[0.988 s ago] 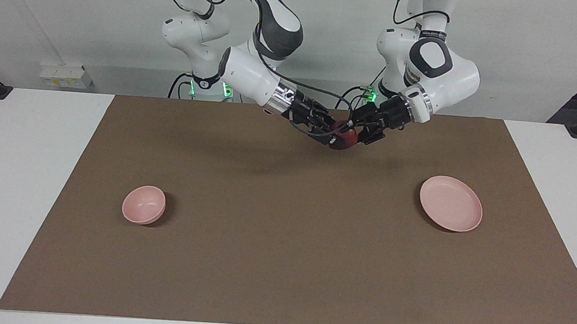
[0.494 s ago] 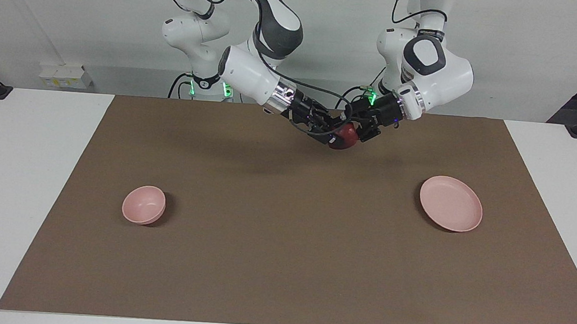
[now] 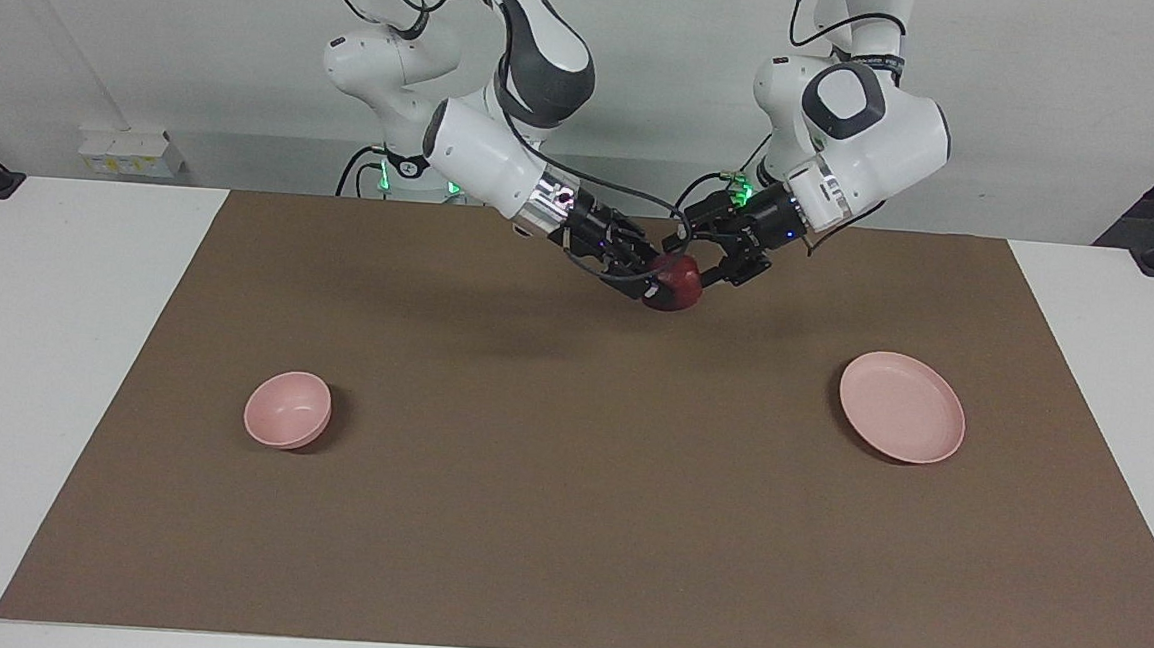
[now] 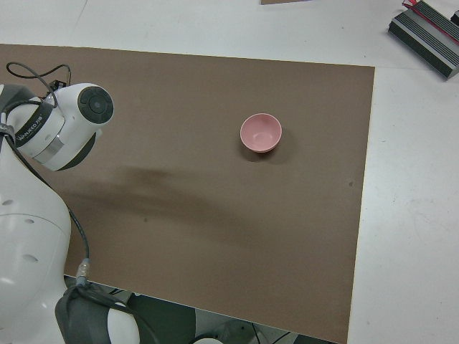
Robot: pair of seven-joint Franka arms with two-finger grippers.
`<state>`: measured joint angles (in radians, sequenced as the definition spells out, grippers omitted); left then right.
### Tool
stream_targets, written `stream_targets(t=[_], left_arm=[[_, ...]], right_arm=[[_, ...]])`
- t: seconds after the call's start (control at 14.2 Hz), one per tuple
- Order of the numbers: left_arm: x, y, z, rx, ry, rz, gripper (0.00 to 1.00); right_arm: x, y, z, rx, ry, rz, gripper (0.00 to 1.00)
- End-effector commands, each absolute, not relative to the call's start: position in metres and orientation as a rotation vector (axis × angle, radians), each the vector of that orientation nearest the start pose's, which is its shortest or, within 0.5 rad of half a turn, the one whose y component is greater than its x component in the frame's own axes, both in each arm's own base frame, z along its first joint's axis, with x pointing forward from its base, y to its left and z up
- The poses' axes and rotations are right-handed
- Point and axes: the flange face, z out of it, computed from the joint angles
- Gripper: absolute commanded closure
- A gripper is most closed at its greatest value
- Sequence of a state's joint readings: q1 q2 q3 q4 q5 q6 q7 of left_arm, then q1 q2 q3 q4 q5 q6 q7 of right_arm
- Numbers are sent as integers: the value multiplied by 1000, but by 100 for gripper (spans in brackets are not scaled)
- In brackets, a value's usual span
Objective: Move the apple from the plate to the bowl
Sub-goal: 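Close the right gripper on the apple held by the left gripper, then carry the apple toward the bowl while the left gripper withdraws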
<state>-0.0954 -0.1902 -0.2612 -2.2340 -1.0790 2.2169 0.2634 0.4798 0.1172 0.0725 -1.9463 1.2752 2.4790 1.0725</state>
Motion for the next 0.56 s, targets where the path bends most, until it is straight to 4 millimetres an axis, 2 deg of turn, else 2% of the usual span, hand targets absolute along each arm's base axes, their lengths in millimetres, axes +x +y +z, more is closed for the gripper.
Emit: stream_targets(t=[0.0,0.14,0.35,0.49], left_arm=[[475,-196,464,2371,-54,134,0],[475,-190,460,2464,-139,131,0],[480,-167,452,2649,-291,142,0],[488,-141,447,2742,-332,147,0]], right_arm=[[545,298,472,-1718,1330,409,100],[560,277,465,-1866,1257,276,100],[577,263,463,-2072,1129,105,100],[587,246,456,-2219,1047,-11,100]])
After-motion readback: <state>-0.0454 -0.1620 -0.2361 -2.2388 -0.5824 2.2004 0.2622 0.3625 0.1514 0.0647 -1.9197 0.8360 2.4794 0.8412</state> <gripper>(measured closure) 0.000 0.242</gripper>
